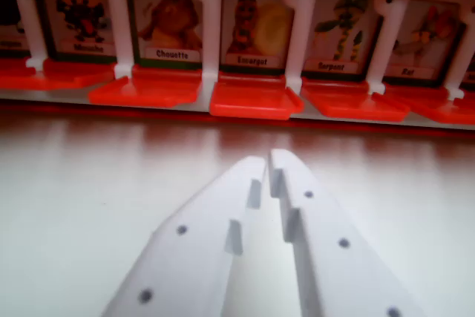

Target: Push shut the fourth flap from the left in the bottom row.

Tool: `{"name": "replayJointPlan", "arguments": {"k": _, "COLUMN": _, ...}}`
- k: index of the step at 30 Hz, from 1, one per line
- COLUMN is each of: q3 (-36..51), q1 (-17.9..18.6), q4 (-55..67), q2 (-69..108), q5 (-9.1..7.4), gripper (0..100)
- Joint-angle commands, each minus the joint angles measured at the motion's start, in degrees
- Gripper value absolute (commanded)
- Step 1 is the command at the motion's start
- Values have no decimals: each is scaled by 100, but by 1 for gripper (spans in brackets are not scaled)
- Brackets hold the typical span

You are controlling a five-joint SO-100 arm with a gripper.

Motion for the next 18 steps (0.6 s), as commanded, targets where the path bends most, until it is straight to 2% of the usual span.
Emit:
{"name": "replayJointPlan", "arguments": {"k": 1, "q3": -598, "q1": -35, "q4": -185, "q2": -44, "q5": -9, "gripper": 0}}
{"name": "replayJointPlan", "arguments": {"k": 18, "q3": -1063, "q1": -35, "q4": -439, "q2": -879, "q5": -18, "gripper": 0}}
